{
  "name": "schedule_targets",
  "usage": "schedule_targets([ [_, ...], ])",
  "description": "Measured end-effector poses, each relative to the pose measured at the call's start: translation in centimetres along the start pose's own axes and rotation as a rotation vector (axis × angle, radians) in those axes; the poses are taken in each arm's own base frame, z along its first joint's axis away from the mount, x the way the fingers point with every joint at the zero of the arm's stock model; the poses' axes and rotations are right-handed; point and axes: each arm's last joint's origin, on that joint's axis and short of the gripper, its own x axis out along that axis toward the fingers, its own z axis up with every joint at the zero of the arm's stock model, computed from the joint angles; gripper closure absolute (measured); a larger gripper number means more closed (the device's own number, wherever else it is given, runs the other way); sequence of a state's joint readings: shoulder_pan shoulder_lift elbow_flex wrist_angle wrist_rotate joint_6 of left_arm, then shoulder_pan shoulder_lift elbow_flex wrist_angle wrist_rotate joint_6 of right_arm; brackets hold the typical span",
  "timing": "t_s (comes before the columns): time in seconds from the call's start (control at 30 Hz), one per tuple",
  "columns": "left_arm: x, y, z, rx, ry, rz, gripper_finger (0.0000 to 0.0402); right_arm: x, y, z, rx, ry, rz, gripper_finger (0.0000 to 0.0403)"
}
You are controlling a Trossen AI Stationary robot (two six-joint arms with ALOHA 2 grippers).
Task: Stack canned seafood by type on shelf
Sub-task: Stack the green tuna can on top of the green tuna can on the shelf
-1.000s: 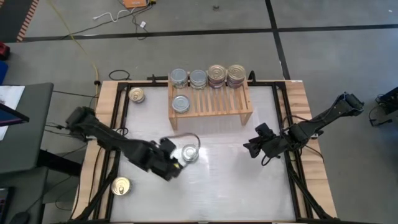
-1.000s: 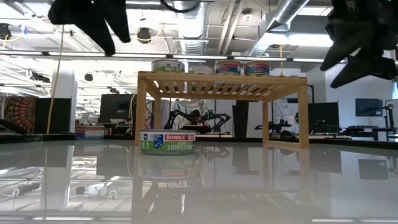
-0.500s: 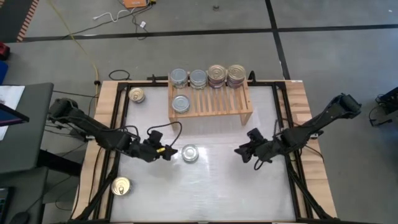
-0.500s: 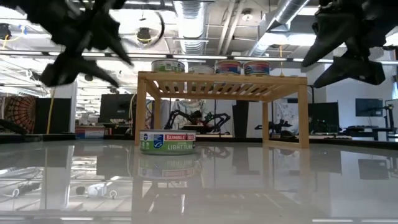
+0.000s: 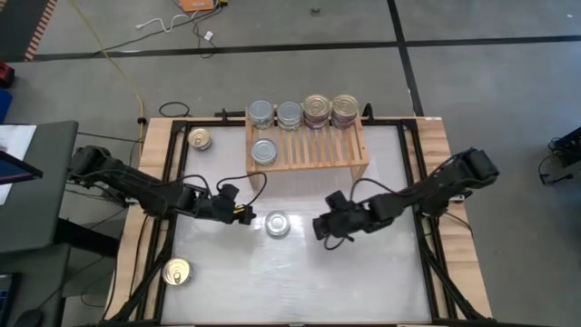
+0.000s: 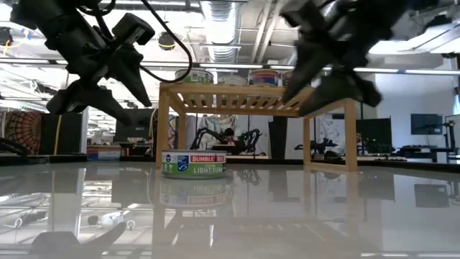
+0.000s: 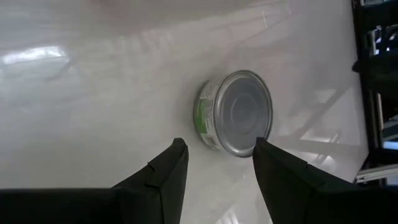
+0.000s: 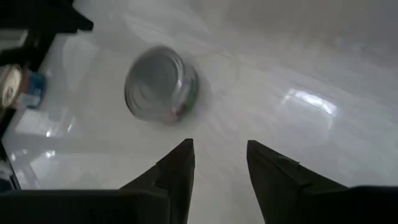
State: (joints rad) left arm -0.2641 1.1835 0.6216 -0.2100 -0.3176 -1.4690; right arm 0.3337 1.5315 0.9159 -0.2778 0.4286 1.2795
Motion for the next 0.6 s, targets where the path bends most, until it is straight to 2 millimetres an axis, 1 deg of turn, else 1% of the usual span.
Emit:
schedule_targets([
  [0.17, 0.1, 0.1, 0.3, 0.063, -0.007, 0.007, 0.0230, 2.8, 1.4, 0.6, 0.054, -0.043, 0.054, 0.0214],
  [0.33, 0.1, 0.1, 0.4, 0.076, -0.012, 0.013, 0.0230, 5.6, 1.9, 0.1, 0.103, -0.064, 0.127, 0.0200],
  [0.43, 0.1, 0.1, 0.4, 0.070, -0.011, 0.015, 0.0230, 6.6, 2.1, 0.1, 0.126, -0.070, 0.169, 0.0193],
  [0.6, 0.1, 0.1, 0.4, 0.071, -0.011, 0.015, 0.0230, 7.7, 1.6, 0.4, 0.172, -0.068, 0.152, 0.0190],
])
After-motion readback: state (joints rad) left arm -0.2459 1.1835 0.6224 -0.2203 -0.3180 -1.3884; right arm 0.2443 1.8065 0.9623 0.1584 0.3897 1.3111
